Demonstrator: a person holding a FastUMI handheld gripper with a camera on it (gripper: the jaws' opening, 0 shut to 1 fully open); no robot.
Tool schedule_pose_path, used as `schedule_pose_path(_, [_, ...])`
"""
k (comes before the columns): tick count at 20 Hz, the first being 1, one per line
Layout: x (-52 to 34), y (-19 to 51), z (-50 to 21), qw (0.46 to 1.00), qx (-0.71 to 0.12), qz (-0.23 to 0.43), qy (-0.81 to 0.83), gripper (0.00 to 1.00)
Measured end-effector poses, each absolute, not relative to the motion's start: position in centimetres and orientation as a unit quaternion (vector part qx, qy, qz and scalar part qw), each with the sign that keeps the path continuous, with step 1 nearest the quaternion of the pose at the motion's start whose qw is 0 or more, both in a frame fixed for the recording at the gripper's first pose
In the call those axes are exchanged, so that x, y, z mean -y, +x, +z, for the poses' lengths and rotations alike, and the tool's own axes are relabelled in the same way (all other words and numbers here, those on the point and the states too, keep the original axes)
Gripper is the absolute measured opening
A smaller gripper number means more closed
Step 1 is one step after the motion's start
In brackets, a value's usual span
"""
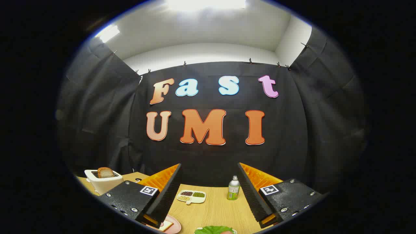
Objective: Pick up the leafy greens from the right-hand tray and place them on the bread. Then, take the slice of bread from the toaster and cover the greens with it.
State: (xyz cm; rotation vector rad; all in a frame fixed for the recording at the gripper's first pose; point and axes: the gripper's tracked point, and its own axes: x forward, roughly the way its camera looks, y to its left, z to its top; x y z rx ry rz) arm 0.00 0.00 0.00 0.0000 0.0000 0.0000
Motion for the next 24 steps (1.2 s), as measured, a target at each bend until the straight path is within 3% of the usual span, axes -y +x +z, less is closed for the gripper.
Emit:
schedule_pose_path(15, [-0.5, 0.3, 0.6, 1.000, -0.009, 0.006, 0.005, 0.98])
schedule_pose_path(24, [0.2, 0.6, -2.3, 0.997, -0.078, 0.000, -0.010, 0.98])
